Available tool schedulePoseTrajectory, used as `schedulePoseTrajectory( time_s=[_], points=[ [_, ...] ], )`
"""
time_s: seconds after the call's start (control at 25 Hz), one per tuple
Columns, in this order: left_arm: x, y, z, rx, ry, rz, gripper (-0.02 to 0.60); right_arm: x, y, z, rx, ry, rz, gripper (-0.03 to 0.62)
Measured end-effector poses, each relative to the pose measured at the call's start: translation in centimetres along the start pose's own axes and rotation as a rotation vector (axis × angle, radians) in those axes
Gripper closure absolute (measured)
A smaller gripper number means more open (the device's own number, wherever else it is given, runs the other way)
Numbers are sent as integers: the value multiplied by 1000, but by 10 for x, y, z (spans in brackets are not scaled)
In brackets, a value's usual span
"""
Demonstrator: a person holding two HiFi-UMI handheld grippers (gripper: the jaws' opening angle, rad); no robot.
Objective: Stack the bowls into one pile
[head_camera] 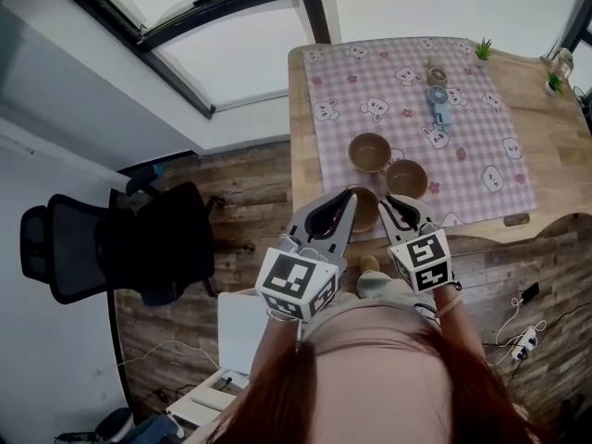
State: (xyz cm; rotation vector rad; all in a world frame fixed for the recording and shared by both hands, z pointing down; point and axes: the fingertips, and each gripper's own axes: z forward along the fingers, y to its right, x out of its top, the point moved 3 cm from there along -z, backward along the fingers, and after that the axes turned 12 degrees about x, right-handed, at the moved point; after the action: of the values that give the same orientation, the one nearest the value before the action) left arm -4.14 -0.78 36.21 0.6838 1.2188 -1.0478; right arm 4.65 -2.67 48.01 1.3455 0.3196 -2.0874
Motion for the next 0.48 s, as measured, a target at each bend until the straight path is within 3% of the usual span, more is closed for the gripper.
schedulePoseTrajectory(
  time_s=[0.48],
  points=[
    [-5,-8,29,21,-39,-8,569,-30,21,34,32,-109,45,542]
  ],
)
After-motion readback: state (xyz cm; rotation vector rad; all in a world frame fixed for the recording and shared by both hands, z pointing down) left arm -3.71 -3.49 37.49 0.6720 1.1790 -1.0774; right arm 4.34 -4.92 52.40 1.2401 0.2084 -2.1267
